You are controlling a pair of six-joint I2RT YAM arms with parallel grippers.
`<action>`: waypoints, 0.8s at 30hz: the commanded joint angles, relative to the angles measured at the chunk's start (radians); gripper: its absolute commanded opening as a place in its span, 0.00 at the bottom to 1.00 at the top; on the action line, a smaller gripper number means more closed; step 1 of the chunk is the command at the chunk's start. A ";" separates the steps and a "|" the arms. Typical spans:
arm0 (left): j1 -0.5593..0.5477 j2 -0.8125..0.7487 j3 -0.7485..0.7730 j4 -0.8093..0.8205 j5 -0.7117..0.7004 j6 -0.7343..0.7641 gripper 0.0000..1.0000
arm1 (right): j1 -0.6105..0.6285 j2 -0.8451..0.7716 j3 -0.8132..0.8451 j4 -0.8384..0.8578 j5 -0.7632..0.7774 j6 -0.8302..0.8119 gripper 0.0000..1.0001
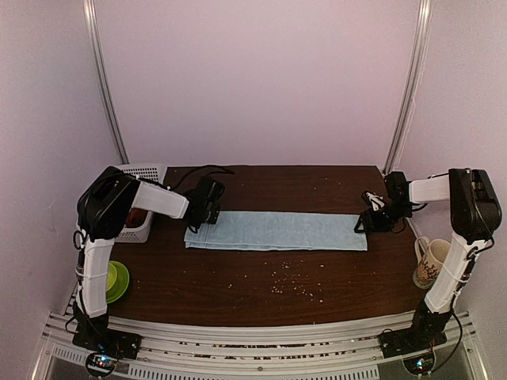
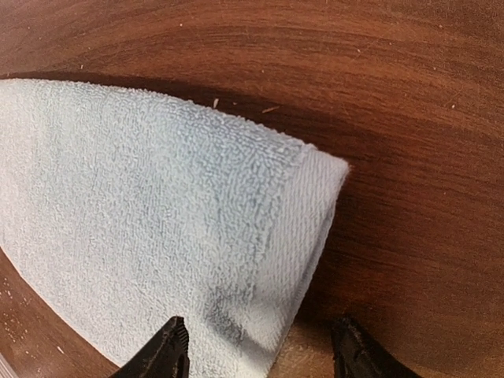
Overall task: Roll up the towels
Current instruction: Pick up the towel from the center of the board.
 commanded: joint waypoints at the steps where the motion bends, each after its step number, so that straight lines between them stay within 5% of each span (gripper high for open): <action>1: -0.002 -0.006 0.003 -0.045 -0.058 -0.017 0.89 | -0.002 0.023 0.016 -0.013 -0.003 -0.011 0.62; 11: -0.016 -0.052 -0.046 -0.091 -0.192 -0.084 0.91 | 0.015 0.001 0.019 -0.003 0.039 -0.016 0.62; 24: -0.063 -0.082 -0.046 -0.061 -0.180 -0.079 0.92 | 0.033 0.088 0.039 -0.017 -0.040 0.012 0.57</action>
